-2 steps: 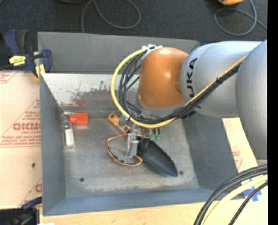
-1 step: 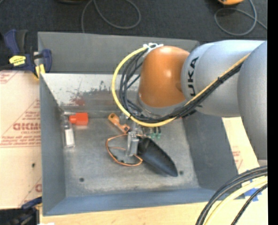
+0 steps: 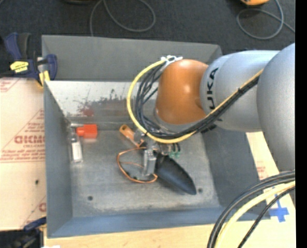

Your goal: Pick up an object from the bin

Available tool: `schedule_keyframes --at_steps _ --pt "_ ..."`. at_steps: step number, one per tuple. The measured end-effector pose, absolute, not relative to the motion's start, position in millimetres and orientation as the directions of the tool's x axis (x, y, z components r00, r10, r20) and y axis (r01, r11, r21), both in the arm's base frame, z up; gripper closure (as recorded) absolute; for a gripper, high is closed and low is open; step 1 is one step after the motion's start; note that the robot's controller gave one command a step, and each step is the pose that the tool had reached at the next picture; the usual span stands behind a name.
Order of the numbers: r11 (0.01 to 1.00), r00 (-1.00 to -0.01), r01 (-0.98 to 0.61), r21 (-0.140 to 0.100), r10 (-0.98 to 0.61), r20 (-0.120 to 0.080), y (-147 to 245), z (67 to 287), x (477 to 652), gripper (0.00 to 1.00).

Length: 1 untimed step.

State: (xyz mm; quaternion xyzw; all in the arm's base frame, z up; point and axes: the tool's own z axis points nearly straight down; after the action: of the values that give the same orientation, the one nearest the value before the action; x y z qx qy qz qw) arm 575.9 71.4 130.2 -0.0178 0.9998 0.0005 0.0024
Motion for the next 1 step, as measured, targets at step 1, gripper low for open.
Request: schedule_keyframes --at_steps 1 --pt "1.000 -1.000 0.028 0.001 0.028 0.001 62.7 110.2 574.8 0.00"
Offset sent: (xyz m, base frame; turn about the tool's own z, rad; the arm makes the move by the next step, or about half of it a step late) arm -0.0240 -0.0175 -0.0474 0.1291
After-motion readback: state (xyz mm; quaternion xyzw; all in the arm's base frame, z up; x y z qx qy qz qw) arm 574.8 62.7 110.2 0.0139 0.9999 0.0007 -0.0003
